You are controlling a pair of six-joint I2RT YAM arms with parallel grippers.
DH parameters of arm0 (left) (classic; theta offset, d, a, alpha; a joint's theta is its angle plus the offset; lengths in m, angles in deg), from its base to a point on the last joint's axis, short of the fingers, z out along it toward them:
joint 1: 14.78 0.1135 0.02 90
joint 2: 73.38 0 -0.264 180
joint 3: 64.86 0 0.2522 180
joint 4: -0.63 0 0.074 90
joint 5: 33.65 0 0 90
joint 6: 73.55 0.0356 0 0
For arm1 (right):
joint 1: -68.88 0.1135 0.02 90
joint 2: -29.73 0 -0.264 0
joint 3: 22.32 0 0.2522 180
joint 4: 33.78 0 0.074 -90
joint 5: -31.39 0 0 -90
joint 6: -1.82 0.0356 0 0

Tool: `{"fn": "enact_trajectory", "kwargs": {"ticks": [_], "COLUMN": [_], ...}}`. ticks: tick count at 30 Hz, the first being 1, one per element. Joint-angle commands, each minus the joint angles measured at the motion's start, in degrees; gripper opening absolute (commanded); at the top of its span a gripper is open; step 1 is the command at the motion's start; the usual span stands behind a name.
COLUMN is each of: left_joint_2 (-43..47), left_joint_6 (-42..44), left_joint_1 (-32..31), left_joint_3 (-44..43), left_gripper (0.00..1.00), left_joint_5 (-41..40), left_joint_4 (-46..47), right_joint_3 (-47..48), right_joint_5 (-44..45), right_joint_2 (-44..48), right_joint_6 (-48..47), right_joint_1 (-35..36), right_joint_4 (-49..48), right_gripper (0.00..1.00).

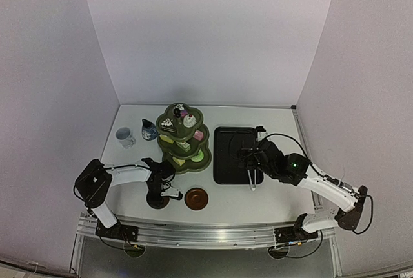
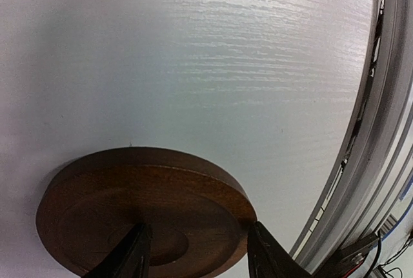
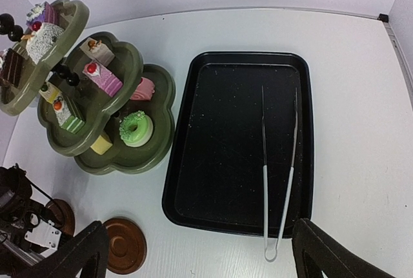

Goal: Serve the afternoon tea

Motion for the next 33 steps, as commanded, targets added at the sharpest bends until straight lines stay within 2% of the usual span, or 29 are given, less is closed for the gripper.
{"fn": "enact_trajectory", "kwargs": {"ticks": [1, 8, 16, 21, 25, 29, 33], "left_joint_2": [-3.42, -6.1, -5.06, -2.06, 1.21, 4.91, 10.44], "left_joint_6": [-0.08, -0.93, 0.3, 0.0, -1.27, -0.48, 5.56], "left_joint_1": [-0.43, -0.43, -0.34, 1.92, 4.46, 5.02, 6.15], "left_joint_3": [-1.95, -4.01, -4.19, -5.66, -10.44, -16.19, -14.04], "left_gripper": [0.52, 0.53, 0.55, 0.65, 0.72, 0.74, 0.75], "left_joint_5": [1.29, 1.89, 1.31, 3.63, 6.02, 10.24, 11.25], "left_joint_4": [7.71, 8.69, 7.55, 4.74, 0.87, -6.69, -15.24], "right_joint_3": [-0.56, 0.12, 0.07, 0.45, 0.69, 1.36, 2.18], "right_joint_5": [-0.18, -0.41, -0.5, -1.01, -0.89, -1.0, -0.96], "right_joint_2": [1.31, 0.54, 0.43, 0.31, 0.02, -0.97, -1.7], "right_joint_6": [1.33, 0.89, 0.87, 0.57, 0.45, -0.13, -1.12], "right_joint_1": [0.34, 0.3, 0.31, 0.32, 0.31, 0.3, 0.3], "right_joint_4": [-0.23, -0.26, -0.24, -0.24, -0.22, -0.25, -0.24], "right_gripper": [0.96, 0.96, 0.96, 0.96, 0.96, 0.96, 0.96]}}
